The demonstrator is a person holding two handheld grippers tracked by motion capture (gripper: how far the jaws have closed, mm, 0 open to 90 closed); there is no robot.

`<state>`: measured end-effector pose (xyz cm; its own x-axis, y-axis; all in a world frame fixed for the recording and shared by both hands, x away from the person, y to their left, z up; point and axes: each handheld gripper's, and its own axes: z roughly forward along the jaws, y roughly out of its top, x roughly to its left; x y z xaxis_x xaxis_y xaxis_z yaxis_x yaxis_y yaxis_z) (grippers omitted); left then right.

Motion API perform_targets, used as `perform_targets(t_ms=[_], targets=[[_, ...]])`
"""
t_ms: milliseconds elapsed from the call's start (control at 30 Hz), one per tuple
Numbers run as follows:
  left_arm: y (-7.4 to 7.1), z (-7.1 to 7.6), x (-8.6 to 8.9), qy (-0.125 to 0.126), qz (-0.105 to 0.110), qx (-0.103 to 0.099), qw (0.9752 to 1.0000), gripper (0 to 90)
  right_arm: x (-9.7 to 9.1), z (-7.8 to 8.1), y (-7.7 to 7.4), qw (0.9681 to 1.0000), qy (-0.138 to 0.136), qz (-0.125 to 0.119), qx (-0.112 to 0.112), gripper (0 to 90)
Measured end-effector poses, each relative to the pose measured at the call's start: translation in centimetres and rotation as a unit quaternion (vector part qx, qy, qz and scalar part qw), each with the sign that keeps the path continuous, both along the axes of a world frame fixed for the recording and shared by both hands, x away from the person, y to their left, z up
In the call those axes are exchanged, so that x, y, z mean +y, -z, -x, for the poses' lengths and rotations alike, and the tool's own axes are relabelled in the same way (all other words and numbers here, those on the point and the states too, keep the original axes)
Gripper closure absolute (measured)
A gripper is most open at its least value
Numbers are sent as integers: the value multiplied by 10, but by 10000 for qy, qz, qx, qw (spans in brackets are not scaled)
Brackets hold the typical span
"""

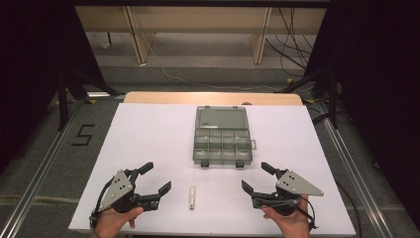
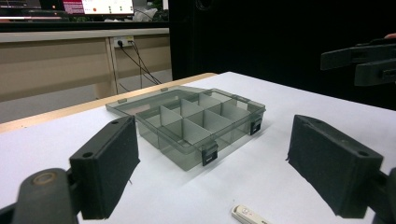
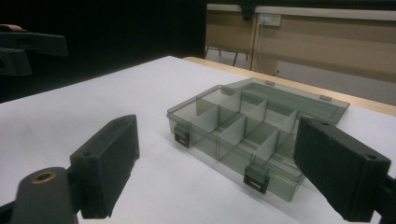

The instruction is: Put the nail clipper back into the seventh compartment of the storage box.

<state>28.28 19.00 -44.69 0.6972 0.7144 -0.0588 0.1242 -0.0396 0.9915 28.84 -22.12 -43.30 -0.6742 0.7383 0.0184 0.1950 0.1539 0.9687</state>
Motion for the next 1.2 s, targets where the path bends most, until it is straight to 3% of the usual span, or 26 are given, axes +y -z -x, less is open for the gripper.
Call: perform_targets(t_ms=[33,67,400,500,533,700,833,1200], targets=[[0,-1,0,26,30,-29,10000,158,0,2,-1,9999,29,38,127,156],[1,-1,0,29,34,-29,10000,158,0,0,0,10000,28,51,-14,156],[1,-1,0,21,36,-21,10000,157,4,0,0,10000,-17,21,49,156],[0,0,0,-3,0,3,10000,157,6,-2,-2,9999,2,153,-9,157],[0,0,0,-6,3,8,10000,157,9,-2,-3,9998,-53,139,92,158],[1,-1,0,-9,-6,3,10000,158,33,-7,-5,9985,-386,376,-32,175],[1,-1,0,-22,-10,16,10000,157,48,-10,-5,9964,-707,460,67,193],[0,-1,1,-37,3,-7,10000,157,92,-20,6,9861,-1492,671,303,292]])
